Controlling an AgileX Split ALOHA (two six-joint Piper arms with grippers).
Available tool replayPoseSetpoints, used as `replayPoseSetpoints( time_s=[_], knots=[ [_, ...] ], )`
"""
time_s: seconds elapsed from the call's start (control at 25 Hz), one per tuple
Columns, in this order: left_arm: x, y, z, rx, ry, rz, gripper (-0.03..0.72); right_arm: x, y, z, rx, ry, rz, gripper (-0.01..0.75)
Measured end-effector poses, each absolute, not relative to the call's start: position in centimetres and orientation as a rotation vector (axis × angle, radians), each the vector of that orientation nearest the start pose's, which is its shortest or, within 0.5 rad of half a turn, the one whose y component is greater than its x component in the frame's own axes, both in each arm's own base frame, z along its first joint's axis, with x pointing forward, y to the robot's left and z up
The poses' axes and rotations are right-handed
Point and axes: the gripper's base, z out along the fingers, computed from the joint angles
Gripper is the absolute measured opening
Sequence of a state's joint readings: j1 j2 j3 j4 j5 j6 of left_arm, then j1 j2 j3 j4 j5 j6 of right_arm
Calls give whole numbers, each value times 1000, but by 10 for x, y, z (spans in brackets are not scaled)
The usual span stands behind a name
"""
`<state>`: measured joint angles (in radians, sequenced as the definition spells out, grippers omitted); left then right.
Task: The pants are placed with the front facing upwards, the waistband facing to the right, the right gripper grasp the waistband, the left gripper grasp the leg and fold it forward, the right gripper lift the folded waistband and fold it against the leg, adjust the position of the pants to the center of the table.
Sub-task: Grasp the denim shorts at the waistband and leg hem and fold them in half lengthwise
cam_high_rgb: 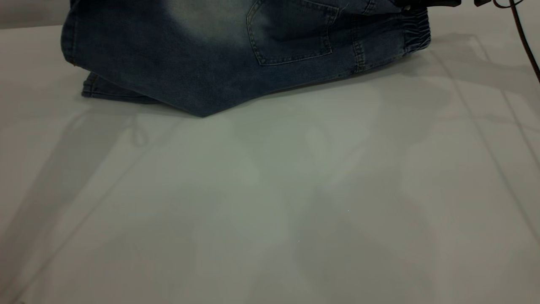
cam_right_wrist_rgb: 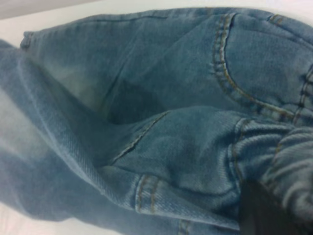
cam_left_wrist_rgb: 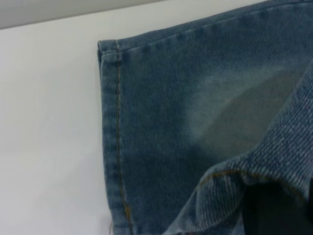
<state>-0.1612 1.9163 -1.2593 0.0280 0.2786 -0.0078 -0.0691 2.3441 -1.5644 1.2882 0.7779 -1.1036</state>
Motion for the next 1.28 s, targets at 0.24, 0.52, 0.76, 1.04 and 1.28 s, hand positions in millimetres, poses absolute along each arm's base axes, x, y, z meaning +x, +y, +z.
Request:
replayPoseSetpoints(
  time_s=[0.24, 0.52, 0.76, 1.04, 1.28],
  knots=[
    [410, -66, 190, 214, 2415, -56, 59, 475, 28, 100, -91, 2395, 915, 54],
    [409, -66, 190, 211, 2424, -57, 59, 477, 41, 102, -110, 2360, 935, 264],
    [409, -66, 190, 210, 2424, -58, 59, 480, 38, 102, -50, 2344, 901, 470],
    [409, -65, 189, 235, 2422, -38, 59, 480, 37, 102, -52, 2346, 895, 542],
    [417, -42, 173, 177, 2455, -6, 59, 478, 37, 104, -73, 2344, 941, 543]
  ],
)
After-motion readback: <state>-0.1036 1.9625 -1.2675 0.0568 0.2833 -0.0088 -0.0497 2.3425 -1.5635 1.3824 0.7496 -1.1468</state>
